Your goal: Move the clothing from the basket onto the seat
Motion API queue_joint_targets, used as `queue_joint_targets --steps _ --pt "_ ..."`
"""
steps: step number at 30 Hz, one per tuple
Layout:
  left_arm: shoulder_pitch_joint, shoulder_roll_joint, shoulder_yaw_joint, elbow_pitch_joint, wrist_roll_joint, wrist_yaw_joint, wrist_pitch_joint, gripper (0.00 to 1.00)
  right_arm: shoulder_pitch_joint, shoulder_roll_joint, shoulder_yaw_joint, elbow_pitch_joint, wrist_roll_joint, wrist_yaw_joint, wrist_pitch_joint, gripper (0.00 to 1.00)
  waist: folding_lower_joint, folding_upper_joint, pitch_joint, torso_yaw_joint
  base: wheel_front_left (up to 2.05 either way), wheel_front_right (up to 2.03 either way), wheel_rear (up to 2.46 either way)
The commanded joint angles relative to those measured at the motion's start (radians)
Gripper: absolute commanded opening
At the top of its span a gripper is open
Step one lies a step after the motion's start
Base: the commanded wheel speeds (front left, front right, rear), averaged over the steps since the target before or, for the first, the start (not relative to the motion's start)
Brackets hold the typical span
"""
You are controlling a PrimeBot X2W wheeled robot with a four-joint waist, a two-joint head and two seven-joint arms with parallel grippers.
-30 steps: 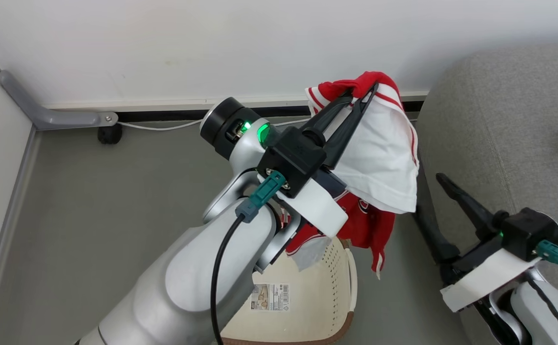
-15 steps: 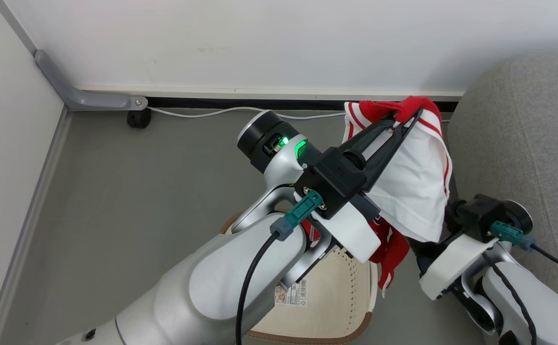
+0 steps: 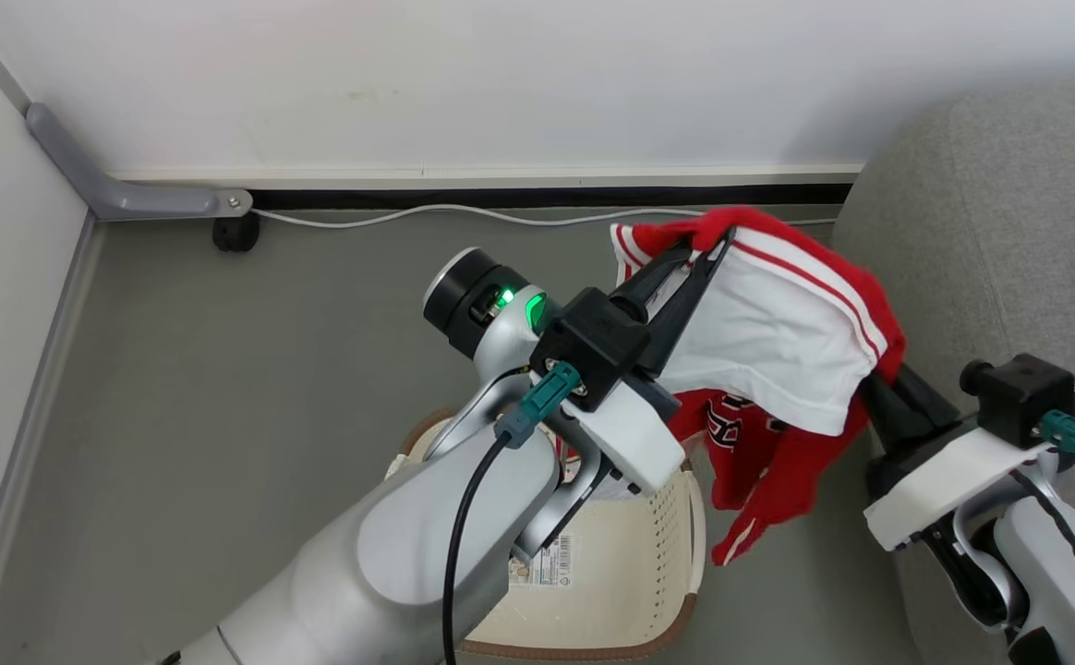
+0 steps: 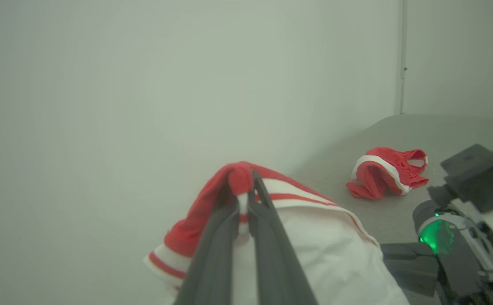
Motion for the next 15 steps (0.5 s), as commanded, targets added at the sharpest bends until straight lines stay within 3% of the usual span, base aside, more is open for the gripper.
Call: queue_joint_targets --steps 1,3,4,5,15 --pt "-0.001 0.008 0.034 -0.008 -0.007 -0.006 -0.007 0.15 0.015 -0.018 -0.008 -0.032 0.009 0.004 -0.006 0.0 0.0 0.0 0.001 -0.01 0.0 0.0 0.0" --pt "0.018 0.008 0.03 0.014 -0.017 -0.026 -0.01 0.47 0.024 -0.022 -0.032 -0.046 0.011 0.004 -0.006 0.0 0.0 0.0 0.002 -0.018 0.0 0.0 0.0" --pt "0.025 0.008 0.031 0.024 -0.02 -0.034 -0.011 0.87 0.028 -0.022 -0.042 -0.053 0.013 0.004 -0.006 0.0 0.0 0.0 0.001 -0.023 0.0 0.0 0.0" --pt "0.032 0.008 0.028 0.035 -0.022 -0.042 -0.012 1.0 0.032 -0.023 -0.053 -0.06 0.014 0.004 -0.006 0.0 0.0 0.0 0.001 -0.027 0.0 0.0 0.0" --pt "0.095 0.008 0.041 0.09 -0.052 -0.133 -0.014 1.0 0.052 -0.031 -0.167 -0.123 0.023 0.004 -0.006 0.0 0.0 0.0 0.001 -0.07 0.0 0.0 0.0"
